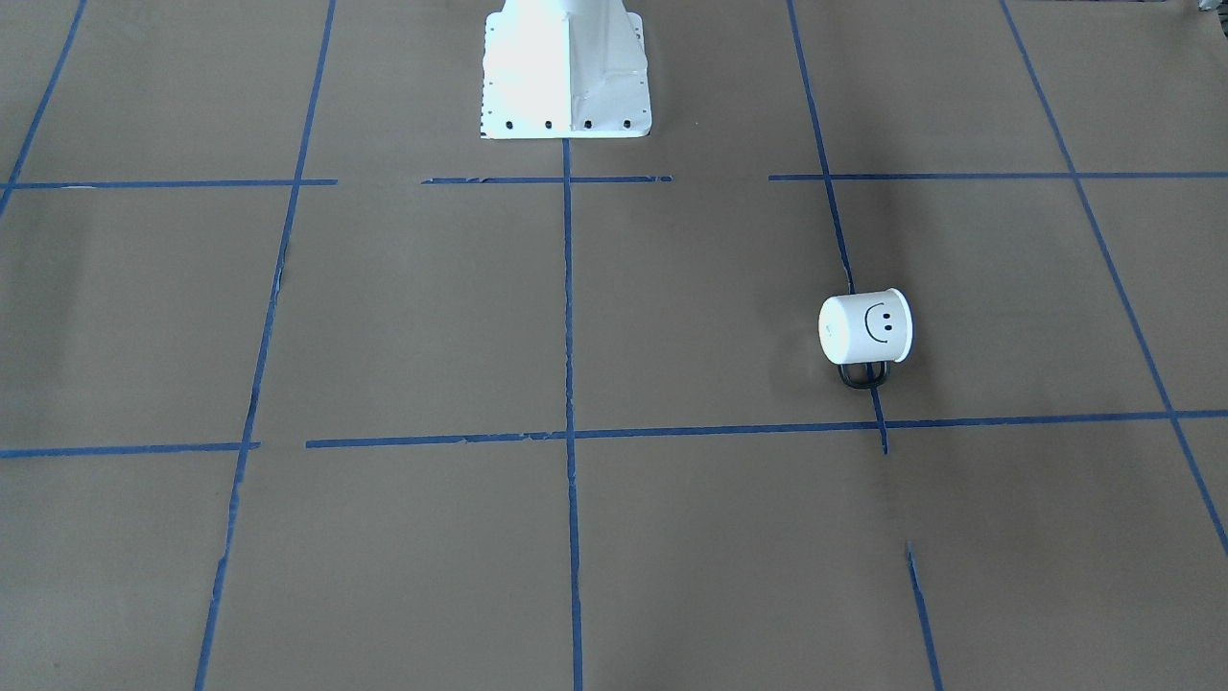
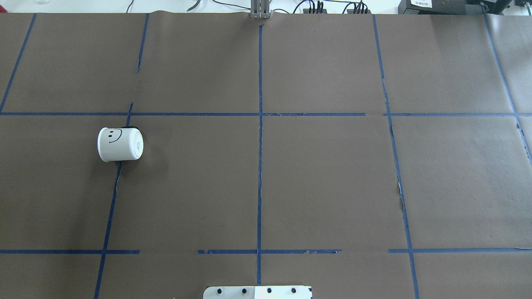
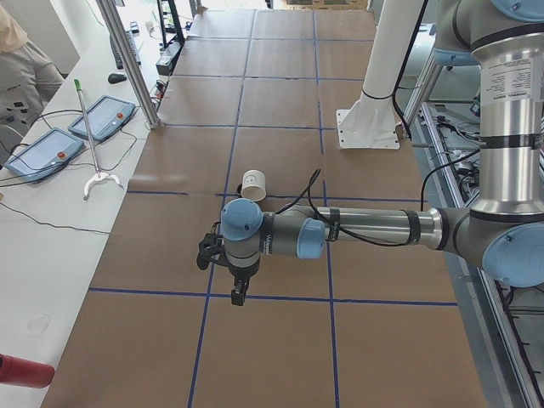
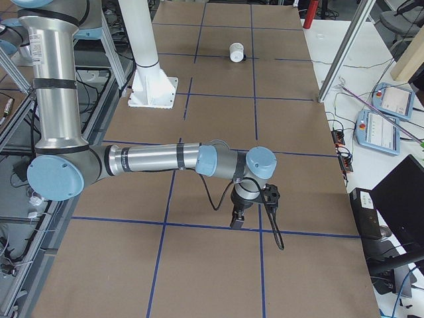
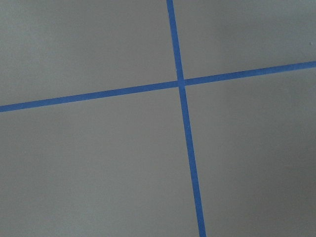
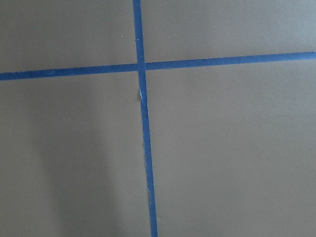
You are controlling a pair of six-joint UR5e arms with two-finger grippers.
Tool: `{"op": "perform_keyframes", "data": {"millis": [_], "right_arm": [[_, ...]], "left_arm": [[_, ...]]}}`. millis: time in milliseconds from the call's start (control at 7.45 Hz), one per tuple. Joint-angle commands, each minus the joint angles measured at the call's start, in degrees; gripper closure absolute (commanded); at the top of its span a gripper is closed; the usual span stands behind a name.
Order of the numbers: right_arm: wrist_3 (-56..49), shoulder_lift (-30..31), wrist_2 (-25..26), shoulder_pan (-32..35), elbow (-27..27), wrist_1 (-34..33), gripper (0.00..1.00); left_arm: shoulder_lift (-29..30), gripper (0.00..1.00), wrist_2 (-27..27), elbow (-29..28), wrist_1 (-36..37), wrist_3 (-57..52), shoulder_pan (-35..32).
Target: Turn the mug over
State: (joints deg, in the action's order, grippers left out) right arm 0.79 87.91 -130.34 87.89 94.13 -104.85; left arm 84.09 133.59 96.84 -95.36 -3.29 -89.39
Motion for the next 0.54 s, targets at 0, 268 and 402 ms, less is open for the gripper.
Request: {"op": "perform_keyframes", "data": {"millis": [0, 268, 402], "right_arm": [[0.0, 0.0, 0.0, 0.0, 0.0, 0.0, 0.0], [0.0, 0.0, 0.0, 0.0, 0.0, 0.0, 0.0], [0.0, 0.0, 0.0, 0.0, 0.0, 0.0, 0.0]], "left_arm": [[0.5, 0.0, 0.1, 0.0, 0.1, 0.1, 0.1], [1.9, 0.0, 0.8, 0.4, -4.2, -0.3, 0.4], [1.8, 0.0, 2.3, 0.3, -10.2, 0.5, 2.4]]}}
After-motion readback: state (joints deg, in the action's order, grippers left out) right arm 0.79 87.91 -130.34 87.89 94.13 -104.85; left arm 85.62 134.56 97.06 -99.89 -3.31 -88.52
